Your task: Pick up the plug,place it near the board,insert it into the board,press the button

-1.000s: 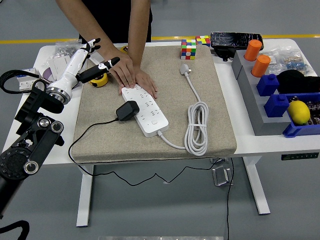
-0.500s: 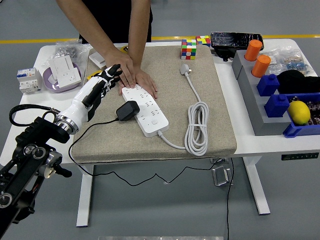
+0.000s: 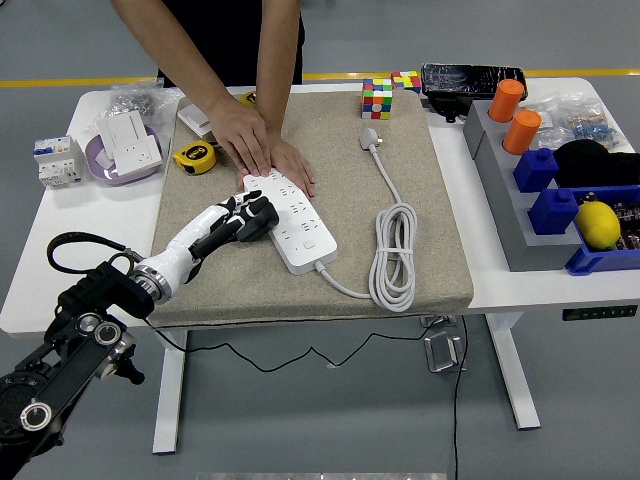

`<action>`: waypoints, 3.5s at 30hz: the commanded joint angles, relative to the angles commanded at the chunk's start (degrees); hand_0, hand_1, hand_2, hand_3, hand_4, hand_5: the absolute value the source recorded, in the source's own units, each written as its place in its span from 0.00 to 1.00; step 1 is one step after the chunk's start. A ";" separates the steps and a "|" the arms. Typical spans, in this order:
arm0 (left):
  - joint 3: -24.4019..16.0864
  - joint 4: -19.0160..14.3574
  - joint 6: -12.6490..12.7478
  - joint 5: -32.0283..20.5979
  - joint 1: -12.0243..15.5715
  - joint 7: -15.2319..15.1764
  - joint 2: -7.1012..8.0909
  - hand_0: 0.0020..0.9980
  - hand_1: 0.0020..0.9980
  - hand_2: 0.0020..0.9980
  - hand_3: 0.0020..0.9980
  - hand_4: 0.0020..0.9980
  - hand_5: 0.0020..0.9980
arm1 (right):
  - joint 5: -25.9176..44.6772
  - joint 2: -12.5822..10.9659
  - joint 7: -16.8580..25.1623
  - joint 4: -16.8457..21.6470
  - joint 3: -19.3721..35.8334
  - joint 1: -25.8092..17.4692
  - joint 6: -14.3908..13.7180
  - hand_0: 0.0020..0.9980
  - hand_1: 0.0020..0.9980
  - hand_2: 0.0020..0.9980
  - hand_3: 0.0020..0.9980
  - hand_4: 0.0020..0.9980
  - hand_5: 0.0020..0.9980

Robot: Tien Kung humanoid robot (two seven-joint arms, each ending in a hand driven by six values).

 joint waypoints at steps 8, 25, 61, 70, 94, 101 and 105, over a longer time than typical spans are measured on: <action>0.73 1.64 0.41 1.82 -0.30 -0.29 0.06 1.00 1.00 1.00 1.00 1.00 1.00 | -0.06 -0.06 0.00 0.00 0.00 0.00 0.02 0.94 0.90 0.83 0.83 1.00 1.00; 3.39 3.55 0.96 2.76 -3.04 -0.24 -0.52 1.00 1.00 1.00 1.00 1.00 1.00 | -0.14 0.04 -0.03 -0.03 0.33 0.21 0.06 0.94 0.90 0.83 0.83 1.00 1.00; 9.76 6.70 1.71 7.02 -9.98 -0.17 0.31 1.00 1.00 0.99 0.99 1.00 1.00 | -0.03 -0.27 -0.10 -0.11 -0.08 0.62 0.02 0.93 0.90 0.83 0.83 1.00 1.00; 10.09 7.04 2.02 11.45 -11.06 -0.23 0.62 1.00 1.00 0.99 0.99 1.00 1.00 | -0.06 -0.33 -0.10 -0.13 -0.02 0.59 0.00 0.94 0.90 0.83 0.83 1.00 1.00; 3.16 -5.79 4.12 43.71 -4.57 13.28 0.17 1.00 1.00 1.00 0.99 1.00 1.00 | -0.12 -0.02 -0.13 -0.28 1.07 0.23 0.01 0.93 0.90 0.83 0.83 1.00 1.00; 2.70 -9.09 -1.16 41.63 -0.42 17.06 1.06 1.00 1.00 1.00 0.99 1.00 1.00 | -0.34 -0.11 -0.10 -0.21 1.65 0.38 -0.02 0.93 0.90 0.83 0.83 1.00 1.00; 2.89 -9.14 -2.68 39.57 0.44 17.49 1.51 1.00 1.00 1.00 0.99 1.00 1.00 | -0.31 -0.06 -0.12 -0.24 1.70 0.37 -0.01 0.93 0.90 0.83 0.83 1.00 1.00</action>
